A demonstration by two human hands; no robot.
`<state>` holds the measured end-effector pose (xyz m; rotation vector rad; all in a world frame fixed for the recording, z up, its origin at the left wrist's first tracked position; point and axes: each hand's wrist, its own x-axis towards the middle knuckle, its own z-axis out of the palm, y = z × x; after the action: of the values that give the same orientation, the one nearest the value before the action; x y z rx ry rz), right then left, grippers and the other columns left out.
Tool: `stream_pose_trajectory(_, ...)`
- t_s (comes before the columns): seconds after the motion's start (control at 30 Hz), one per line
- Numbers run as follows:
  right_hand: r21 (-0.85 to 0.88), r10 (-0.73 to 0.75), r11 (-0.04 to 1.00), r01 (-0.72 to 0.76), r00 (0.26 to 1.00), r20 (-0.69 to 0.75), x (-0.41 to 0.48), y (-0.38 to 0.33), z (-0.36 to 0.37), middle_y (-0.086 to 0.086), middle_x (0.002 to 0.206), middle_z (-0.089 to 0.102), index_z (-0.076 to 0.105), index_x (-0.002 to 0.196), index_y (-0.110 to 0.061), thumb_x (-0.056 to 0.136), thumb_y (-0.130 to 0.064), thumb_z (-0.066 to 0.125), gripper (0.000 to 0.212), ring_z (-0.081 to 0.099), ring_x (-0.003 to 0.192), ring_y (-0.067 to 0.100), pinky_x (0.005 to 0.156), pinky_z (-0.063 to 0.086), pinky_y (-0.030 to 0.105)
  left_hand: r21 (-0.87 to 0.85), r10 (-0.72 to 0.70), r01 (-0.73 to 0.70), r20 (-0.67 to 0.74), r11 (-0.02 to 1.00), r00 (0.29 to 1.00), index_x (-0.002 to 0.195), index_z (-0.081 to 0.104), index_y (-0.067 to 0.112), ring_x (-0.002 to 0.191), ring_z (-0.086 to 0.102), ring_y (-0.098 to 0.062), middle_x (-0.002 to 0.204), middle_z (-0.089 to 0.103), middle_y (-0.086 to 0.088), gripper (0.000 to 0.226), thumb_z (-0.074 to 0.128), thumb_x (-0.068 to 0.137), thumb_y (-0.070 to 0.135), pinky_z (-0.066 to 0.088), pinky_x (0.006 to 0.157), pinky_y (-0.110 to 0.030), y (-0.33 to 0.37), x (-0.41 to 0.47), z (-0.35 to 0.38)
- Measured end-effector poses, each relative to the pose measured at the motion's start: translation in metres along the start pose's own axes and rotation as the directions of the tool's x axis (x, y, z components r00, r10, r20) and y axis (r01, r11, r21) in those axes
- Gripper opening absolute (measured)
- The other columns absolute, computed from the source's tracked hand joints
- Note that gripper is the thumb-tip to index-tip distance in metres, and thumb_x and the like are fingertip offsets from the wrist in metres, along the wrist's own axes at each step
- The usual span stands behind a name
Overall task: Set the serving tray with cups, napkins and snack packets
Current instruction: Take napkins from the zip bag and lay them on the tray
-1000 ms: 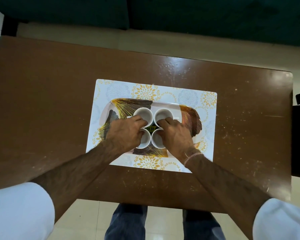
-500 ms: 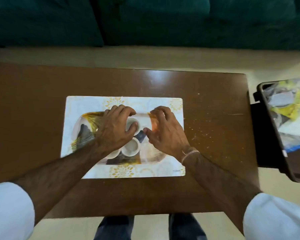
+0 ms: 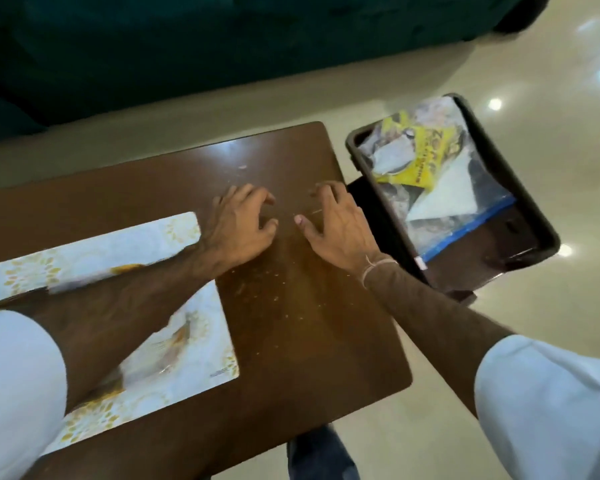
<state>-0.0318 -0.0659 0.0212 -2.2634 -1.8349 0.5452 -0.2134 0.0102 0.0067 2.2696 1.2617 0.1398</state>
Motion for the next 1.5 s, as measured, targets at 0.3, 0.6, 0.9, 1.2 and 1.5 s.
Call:
stream_pose_trajectory(0.3, 0.056, 0.253, 0.967, -0.249, 0.966, -0.063, -0.008, 0.161, -0.043, 0.013, 0.129, 0.051, 0.053, 0.125, -0.012, 0.093, -0.041, 0.057, 0.044, 0.052, 0.116, 0.034, 0.092, 0.047, 0.052, -0.055, 0.193, -0.188, 0.111, 0.981, 0.975, 0.114, 0.062, 0.017, 0.11, 0.05, -0.026, 0.113, 0.058, -0.005, 0.035, 0.061, 0.084, 0.035, 0.041, 0.093, -0.043, 0.146, 0.098, 0.092)
stream_pose_trajectory(0.6, 0.323, 0.602, 0.782, -0.532, 0.779, -0.176, -0.035, 0.265, -0.053, 0.009, 0.122, 0.053, 0.054, 0.119, -0.012, 0.09, -0.021, 0.062, 0.031, 0.054, 0.111, 0.025, 0.095, 0.045, 0.035, -0.11, 0.338, -0.32, 0.249, 0.941, 0.908, 0.102, 0.061, 0.015, 0.093, 0.059, -0.026, 0.098, 0.061, -0.005, 0.029, 0.065, 0.08, 0.033, 0.05, 0.079, -0.043, 0.247, 0.128, 0.162)
stream_pose_trajectory(0.9, 0.792, 0.913, 0.2, -0.577, 0.404, 0.063, -0.044, 0.296, -0.043, 0.0, 0.089, 0.065, 0.053, 0.106, -0.02, 0.09, -0.014, 0.06, 0.019, 0.071, 0.086, 0.022, 0.08, 0.06, 0.038, 0.048, 0.279, -0.303, 0.275, 0.952, 0.92, 0.088, 0.056, 0.018, 0.085, 0.059, -0.029, 0.09, 0.062, -0.005, 0.023, 0.063, 0.077, 0.036, 0.047, 0.069, -0.038, 0.268, 0.124, 0.191)
stream_pose_trajectory(1.2, 0.92, 0.896, 0.128, -0.371, 0.44, 0.052, -0.034, 0.289, -0.052, 0.011, 0.087, 0.075, 0.072, 0.095, -0.012, 0.095, -0.013, 0.061, 0.01, 0.066, 0.065, 0.015, 0.062, 0.057, 0.03, -0.365, 0.142, -0.139, -0.017, 0.921, 0.99, 0.091, 0.043, 0.01, 0.068, 0.051, -0.03, 0.077, 0.052, -0.008, 0.011, 0.048, 0.094, 0.02, 0.041, 0.058, -0.043, 0.271, 0.116, 0.169)
stream_pose_trajectory(1.5, 0.262, 0.718, 0.66, -0.704, 0.694, 0.059, 0.016, 0.281, -0.049, 0.016, 0.156, 0.034, 0.036, 0.15, -0.008, 0.085, -0.059, 0.064, 0.087, 0.025, 0.144, 0.038, 0.114, 0.025, 0.054, -0.535, 0.017, -0.085, -0.131, 0.841, 0.991, 0.094, 0.035, 0.013, 0.064, 0.047, -0.021, 0.072, 0.047, 0.002, 0.012, 0.04, 0.1, 0.023, 0.033, 0.06, -0.033, 0.27, 0.108, 0.157)
